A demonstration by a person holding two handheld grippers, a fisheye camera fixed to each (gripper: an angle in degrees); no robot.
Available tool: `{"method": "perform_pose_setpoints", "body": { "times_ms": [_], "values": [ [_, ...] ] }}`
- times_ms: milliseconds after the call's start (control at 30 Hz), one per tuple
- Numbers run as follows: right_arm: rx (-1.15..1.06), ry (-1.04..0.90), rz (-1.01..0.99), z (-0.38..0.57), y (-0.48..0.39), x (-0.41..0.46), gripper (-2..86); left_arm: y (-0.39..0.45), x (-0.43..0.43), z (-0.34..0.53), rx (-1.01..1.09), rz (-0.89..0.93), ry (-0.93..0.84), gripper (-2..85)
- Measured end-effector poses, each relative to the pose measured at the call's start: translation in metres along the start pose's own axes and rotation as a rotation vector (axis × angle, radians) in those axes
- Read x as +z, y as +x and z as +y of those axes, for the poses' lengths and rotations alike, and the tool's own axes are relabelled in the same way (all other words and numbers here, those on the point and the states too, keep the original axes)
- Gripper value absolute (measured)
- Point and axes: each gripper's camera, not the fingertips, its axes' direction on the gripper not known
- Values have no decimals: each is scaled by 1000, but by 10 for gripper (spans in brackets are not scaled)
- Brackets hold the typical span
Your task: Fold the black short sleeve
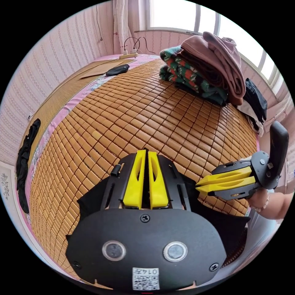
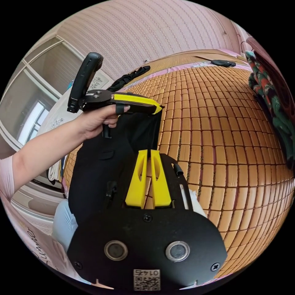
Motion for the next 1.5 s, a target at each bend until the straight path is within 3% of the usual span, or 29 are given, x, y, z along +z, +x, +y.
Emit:
{"method": "perform_pose_setpoints", "body": {
  "times_ms": [200, 400, 500, 667, 867, 1067, 1233, 1300, 1500],
  "values": [
    [68, -2, 33, -3, -16, 10, 15, -3, 0, 22, -108, -64, 45, 56],
    [62, 5, 107, -5, -38, -1, 13, -51, -118, 96, -187, 42, 374, 64],
    [-11, 3, 112, -9, -65, -4, 11, -76, -180, 186, -249, 5, 473, 55],
    [-174, -76, -1, -37, -131, 21, 9, -104, -228, 382, -561, -190, 323, 20],
    [-444, -244, -139, -84, -262, 98, 10, -117, -235, 511, -837, -214, 208, -6],
    [-671, -365, -137, -125, -402, 189, 20, -146, -232, 525, -906, -160, 305, 44],
    [-687, -387, -44, -154, -477, 260, 43, -176, -217, 504, -896, -110, 259, 76],
    [-667, -400, 44, -163, -497, 294, 51, -184, -202, 499, -893, -125, 156, 66],
    [-683, -438, 150, -175, -529, 329, -5, -185, -215, 510, -862, -88, 198, -6]
  ]
}}
